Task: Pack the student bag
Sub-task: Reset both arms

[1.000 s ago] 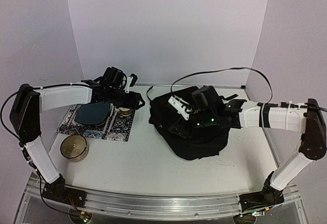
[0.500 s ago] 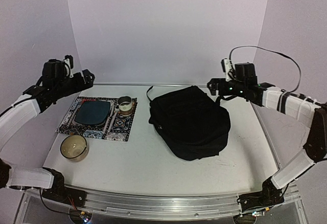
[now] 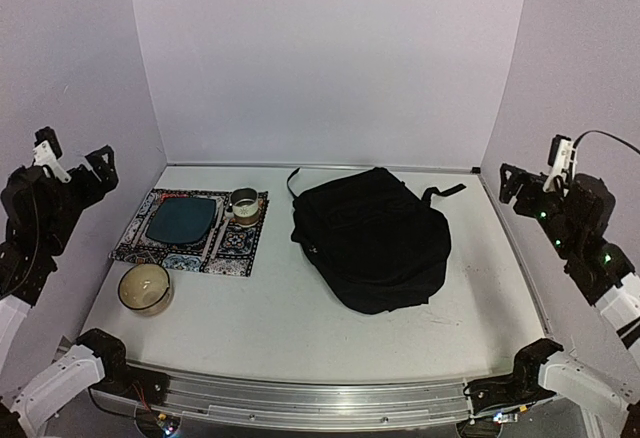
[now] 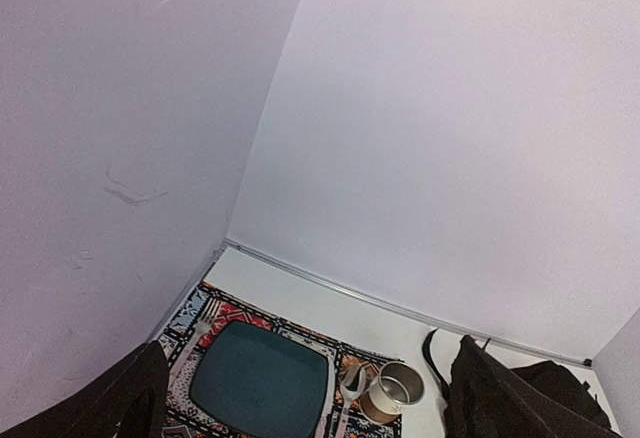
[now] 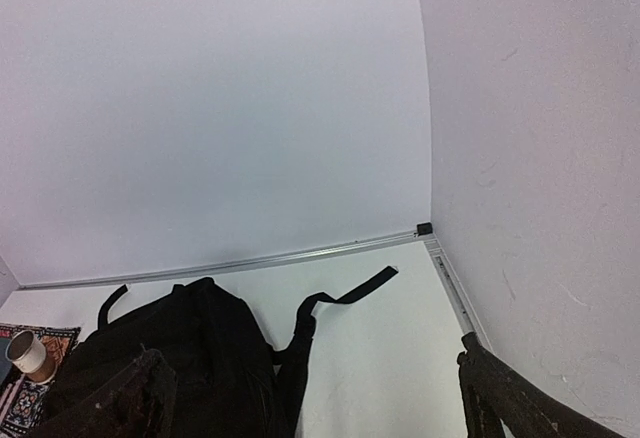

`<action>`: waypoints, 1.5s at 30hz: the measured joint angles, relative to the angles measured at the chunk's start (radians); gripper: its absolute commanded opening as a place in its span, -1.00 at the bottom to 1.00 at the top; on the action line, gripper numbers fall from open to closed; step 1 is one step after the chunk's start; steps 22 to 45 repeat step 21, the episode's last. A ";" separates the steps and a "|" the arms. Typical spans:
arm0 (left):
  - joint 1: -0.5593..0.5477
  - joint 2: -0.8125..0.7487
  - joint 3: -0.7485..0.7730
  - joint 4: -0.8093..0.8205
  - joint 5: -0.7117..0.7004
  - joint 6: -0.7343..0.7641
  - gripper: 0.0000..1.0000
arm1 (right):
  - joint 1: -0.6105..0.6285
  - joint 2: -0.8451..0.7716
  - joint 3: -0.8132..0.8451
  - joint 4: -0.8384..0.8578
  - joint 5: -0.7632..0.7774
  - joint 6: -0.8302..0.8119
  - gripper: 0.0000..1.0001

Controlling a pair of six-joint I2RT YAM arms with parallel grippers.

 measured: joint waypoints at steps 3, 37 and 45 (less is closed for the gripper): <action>0.000 -0.103 -0.048 0.001 -0.033 0.024 0.99 | 0.000 -0.097 -0.055 -0.021 -0.001 0.000 0.96; 0.000 -0.340 -0.180 0.051 -0.042 0.068 0.99 | 0.000 -0.254 -0.138 -0.106 -0.011 0.001 0.96; 0.000 -0.340 -0.180 0.051 -0.042 0.068 0.99 | 0.000 -0.254 -0.138 -0.106 -0.011 0.001 0.96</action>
